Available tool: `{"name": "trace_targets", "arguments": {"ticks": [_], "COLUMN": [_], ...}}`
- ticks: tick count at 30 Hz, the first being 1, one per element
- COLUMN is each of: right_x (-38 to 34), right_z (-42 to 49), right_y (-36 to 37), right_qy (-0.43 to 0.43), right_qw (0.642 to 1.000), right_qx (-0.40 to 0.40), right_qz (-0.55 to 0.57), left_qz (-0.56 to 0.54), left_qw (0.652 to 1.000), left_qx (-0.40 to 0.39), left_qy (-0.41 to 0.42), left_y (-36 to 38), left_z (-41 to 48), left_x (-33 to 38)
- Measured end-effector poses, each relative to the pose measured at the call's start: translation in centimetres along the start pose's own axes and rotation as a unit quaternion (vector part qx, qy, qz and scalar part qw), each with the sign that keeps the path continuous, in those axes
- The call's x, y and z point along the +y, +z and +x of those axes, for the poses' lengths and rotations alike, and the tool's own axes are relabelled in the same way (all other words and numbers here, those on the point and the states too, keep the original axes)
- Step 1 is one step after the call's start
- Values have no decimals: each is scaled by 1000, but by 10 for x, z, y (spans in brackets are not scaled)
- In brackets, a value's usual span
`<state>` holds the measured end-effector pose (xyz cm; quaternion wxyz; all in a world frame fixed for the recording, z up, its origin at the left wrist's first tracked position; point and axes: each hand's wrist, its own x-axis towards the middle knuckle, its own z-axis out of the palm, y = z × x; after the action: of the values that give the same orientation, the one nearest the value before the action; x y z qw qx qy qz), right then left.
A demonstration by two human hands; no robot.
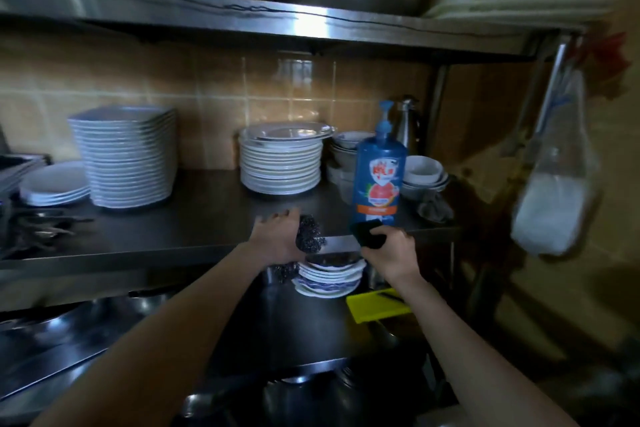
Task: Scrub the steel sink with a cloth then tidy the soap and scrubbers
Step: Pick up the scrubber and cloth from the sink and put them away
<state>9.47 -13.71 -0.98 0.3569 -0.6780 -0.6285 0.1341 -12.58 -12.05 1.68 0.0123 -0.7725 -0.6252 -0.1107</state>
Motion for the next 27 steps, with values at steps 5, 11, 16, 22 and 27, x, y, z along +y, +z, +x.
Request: {"name": "trace_targets", "arguments": {"ticks": [5, 11, 16, 22, 27], "right_x": [-29, -50, -55, -54, -46], "right_z": [26, 56, 82, 107, 122], "right_y": [26, 58, 79, 98, 109], "right_qy": [-40, -71, -83, -87, -84], "right_qw": [999, 995, 994, 993, 993], "right_qx": [-31, -62, -71, -73, -86], "right_qz": [20, 27, 29, 25, 20], "left_qz": [-28, -22, -9, 14, 9], "left_qw": [998, 998, 997, 997, 998], "left_qx": [28, 34, 37, 24, 8], "left_qy": [-40, -54, -67, -72, -65], "left_y": [-7, -11, -4, 8, 19], "left_z": [4, 18, 37, 58, 76], "left_x": [-32, -64, -83, -88, -85]}}
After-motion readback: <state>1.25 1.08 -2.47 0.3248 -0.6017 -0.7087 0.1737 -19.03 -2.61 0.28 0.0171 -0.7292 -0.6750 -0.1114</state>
